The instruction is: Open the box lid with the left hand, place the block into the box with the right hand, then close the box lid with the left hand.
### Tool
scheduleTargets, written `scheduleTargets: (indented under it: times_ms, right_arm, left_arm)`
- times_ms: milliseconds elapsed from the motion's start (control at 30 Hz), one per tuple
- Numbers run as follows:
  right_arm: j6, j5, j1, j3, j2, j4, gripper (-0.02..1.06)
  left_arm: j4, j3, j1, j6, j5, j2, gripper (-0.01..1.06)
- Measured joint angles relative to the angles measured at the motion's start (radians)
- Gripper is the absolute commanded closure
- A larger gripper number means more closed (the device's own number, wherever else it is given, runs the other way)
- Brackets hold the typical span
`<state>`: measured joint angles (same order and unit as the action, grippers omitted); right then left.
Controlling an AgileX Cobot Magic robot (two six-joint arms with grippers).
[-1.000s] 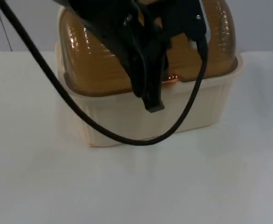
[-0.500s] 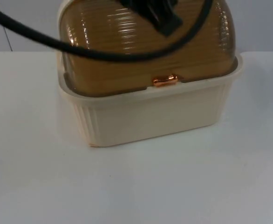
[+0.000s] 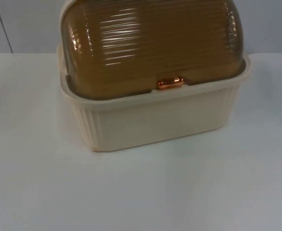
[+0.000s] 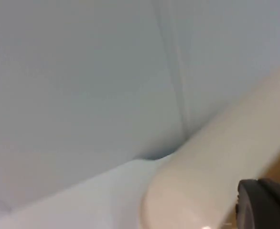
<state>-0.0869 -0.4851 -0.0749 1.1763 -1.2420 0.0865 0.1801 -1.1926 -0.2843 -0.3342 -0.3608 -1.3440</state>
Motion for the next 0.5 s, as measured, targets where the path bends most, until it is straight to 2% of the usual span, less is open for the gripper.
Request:
scheduleTargets:
  times_ms: [33, 67, 100, 200, 333, 500]
  right_arm:
    - [0.005, 0.0, 0.0, 0.0, 0.0, 0.0, -0.01]
    - [0.005, 0.0, 0.0, 0.0, 0.0, 0.0, -0.01]
    - [0.004, 0.0, 0.0, 0.0, 0.0, 0.0, -0.01]
    - [0.004, 0.0, 0.0, 0.0, 0.0, 0.0, -0.01]
    - [0.004, 0.0, 0.0, 0.0, 0.0, 0.0, -0.01]
    - [0.004, 0.0, 0.0, 0.0, 0.0, 0.0, -0.01]
  left_arm:
    - [0.024, 0.0, 0.045, 0.041, 0.0, 0.0, 1.05]
    - [0.024, 0.0, 0.045, 0.041, 0.0, 0.0, 1.05]
    - [0.062, 0.009, 0.106, 0.08, 0.002, 0.0, 1.05]
    - [0.144, 0.045, 0.208, 0.109, 0.009, 0.0, 1.05]
    - [0.155, 0.092, 0.268, 0.095, 0.011, 0.0, 1.05]
    - [0.138, 0.126, 0.284, 0.079, 0.022, 0.0, 1.05]
